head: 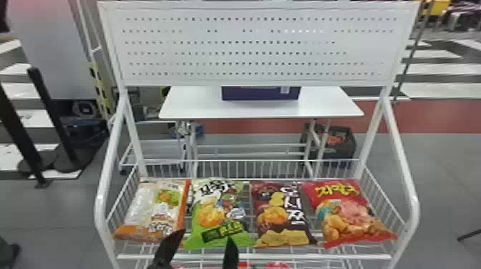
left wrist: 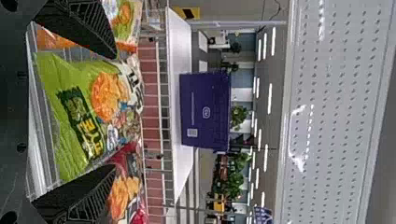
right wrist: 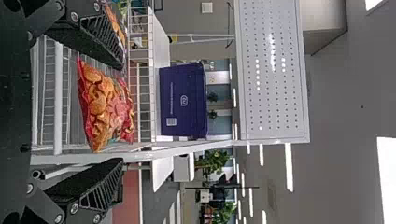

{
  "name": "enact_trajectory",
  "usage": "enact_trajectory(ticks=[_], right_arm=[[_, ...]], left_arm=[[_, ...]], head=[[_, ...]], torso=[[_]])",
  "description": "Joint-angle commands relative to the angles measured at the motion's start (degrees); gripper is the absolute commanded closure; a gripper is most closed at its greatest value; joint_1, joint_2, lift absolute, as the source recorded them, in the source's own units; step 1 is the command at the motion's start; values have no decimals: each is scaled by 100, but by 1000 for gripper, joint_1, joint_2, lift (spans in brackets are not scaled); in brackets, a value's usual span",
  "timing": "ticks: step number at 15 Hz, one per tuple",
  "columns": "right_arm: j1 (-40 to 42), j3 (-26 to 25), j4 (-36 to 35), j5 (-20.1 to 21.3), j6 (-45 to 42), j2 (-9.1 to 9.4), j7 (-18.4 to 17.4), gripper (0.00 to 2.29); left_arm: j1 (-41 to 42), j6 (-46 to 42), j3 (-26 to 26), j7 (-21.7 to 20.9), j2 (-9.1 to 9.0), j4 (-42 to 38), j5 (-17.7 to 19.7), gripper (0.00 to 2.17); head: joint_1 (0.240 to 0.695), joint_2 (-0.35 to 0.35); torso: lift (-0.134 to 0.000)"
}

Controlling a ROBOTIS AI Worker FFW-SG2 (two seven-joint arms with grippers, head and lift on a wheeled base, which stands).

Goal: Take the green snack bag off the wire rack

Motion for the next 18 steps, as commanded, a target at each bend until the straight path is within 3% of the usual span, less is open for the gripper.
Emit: enact_trajectory(ticks=[1,7,14,17,18], right_arm=[[-16,14,26,2,-17,2,0,174],[-104,110,96,55,-17,2,0,174],[-104,93,96,55,-35,2,0,174],[-95,84,78,55,-35,-6,0,174],[-95,75,78,46,-35,-15,0,174]], left_arm=[[-688,369,-240,-11,-286,514,3,46],[-1629,650,-398,-20,-672,1718,170,46],[-2024,896,-319,-152,-743,2378,372,161],[-2077,1213,-302,-214,-743,2448,372,282],[-2050,1230,-302,-240,-743,2430,355,606]], head=[[499,0],[499,0],[499,0],[499,0],[499,0]], torso=[[0],[0],[0],[0],[0]])
